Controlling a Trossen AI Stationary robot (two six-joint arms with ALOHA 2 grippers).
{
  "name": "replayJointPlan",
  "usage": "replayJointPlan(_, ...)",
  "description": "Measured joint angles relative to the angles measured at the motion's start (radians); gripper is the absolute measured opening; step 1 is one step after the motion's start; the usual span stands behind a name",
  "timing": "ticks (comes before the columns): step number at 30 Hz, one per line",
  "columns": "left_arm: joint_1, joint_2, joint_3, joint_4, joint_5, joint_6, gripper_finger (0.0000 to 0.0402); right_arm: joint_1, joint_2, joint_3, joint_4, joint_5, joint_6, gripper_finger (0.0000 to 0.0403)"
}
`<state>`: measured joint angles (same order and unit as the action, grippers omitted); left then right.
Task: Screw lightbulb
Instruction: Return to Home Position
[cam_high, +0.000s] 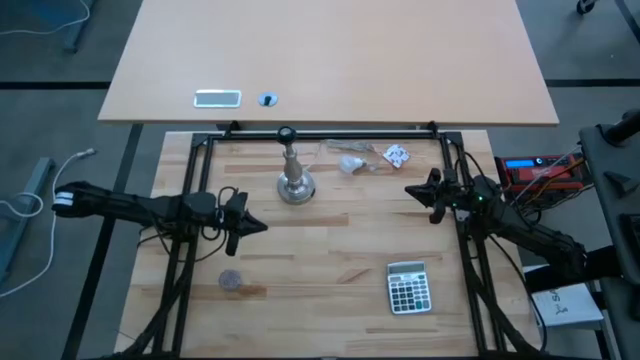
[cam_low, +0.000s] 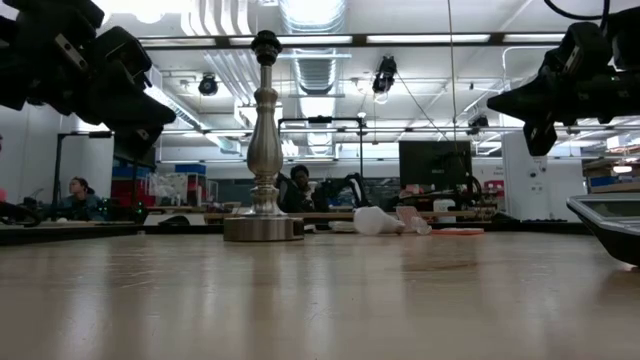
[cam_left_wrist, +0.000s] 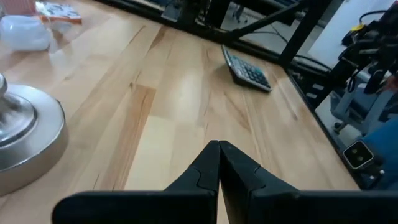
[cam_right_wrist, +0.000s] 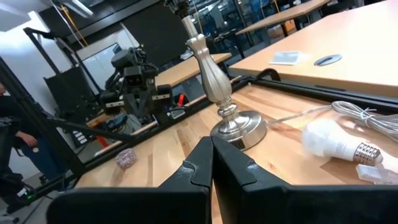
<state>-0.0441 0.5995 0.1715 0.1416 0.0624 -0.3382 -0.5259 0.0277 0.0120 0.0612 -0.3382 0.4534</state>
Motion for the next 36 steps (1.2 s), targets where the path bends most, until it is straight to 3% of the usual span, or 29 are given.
replayJointPlan(36,0.000,0.188,0.000,0.002,0.000,0.000,0.0000,0.000,0.000,-0.002,-0.001,-0.001,0.000,0.0000)
